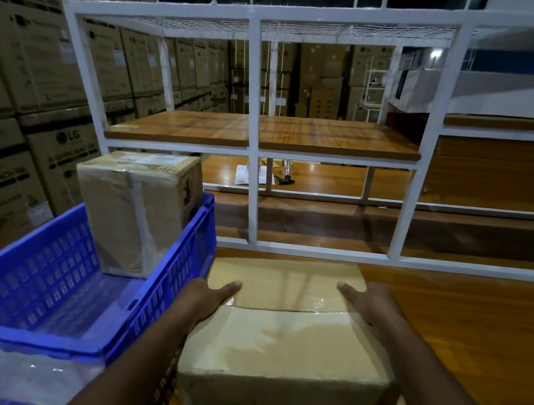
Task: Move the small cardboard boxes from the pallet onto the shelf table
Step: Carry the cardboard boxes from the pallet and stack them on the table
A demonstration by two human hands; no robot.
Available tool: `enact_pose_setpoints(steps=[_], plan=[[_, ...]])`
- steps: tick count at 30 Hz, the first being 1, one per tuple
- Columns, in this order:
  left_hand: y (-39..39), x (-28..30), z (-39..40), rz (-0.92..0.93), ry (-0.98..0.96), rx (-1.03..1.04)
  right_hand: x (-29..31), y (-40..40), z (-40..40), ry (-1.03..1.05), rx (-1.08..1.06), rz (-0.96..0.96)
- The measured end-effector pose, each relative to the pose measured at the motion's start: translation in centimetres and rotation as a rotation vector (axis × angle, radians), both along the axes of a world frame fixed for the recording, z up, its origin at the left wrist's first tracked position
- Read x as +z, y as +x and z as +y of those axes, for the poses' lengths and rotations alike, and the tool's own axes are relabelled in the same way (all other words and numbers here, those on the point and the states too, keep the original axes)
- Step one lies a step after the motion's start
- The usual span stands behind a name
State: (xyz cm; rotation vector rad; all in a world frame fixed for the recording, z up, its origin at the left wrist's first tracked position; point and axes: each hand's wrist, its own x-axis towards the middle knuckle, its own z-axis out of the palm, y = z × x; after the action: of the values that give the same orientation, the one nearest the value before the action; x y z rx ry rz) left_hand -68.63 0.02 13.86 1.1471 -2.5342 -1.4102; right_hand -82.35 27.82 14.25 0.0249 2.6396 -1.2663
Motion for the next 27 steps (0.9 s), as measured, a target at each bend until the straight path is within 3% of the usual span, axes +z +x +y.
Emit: enact_pose_setpoints(steps=[4, 9, 12, 19, 27], plan=[[1.8, 1.4, 0.3, 0.174, 0.050, -0.021, 0.4, 0.8, 1.1, -0.141, -0.006, 0.109], [2.8, 5.1, 1.4, 0.441, -0.034, 0.068, 4.5, 2.7, 1.8, -0.234, -0.044, 0.367], [3.5, 6.4, 2.1, 0.559, -0.043, 0.119, 6.1, 4.4, 2.0, -0.273, -0.092, 0.362], [5.3, 5.4, 3.2, 0.527, 0.003, 0.108, 5.0, 7.3, 2.9, -0.364, -0.125, 0.211], [5.9, 4.7, 3.7, 0.520, 0.045, 0.097, 4.7, 7.8, 2.9, -0.342, -0.121, 0.222]])
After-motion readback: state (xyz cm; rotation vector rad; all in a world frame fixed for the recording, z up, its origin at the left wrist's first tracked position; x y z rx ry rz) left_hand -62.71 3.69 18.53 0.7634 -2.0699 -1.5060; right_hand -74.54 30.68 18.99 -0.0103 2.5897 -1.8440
